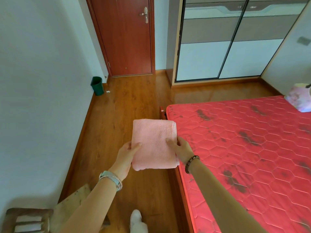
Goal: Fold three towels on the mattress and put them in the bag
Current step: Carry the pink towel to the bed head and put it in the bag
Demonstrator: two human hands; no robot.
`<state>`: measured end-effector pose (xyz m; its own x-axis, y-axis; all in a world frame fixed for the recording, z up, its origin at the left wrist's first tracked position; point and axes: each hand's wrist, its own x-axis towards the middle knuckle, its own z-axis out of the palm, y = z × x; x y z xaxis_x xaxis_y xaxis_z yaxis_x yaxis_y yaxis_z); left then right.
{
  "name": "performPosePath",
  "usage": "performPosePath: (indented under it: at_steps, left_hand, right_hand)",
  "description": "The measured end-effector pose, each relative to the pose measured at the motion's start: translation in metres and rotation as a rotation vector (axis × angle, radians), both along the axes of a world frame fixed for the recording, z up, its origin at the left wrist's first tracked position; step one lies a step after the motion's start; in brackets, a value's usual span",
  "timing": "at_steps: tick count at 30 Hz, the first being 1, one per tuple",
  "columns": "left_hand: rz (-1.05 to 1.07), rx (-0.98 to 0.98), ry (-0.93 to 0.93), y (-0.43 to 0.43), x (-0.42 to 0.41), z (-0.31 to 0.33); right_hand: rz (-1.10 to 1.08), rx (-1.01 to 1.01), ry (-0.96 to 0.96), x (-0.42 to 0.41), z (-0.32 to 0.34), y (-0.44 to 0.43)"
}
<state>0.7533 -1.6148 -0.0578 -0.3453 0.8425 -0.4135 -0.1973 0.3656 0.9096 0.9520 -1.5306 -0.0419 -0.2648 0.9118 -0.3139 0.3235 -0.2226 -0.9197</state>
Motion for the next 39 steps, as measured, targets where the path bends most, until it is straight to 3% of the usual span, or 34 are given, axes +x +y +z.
performPosePath:
  at_steps: [15,26,39]
  left_hand:
    - [-0.152,-0.007,0.115,0.122,-0.172,0.024]
    - [-0.126,0.032,0.101,0.198,-0.231,0.041]
    - [-0.088,0.098,0.121,0.361,-0.284,0.070]
  right_hand:
    - [-0.079,0.010,0.048,-0.157,0.009,0.108]
    - [-0.057,0.023,0.063,-0.217,0.023,0.183]
    - [0.012,0.121,0.061,-0.274,0.054,0.364]
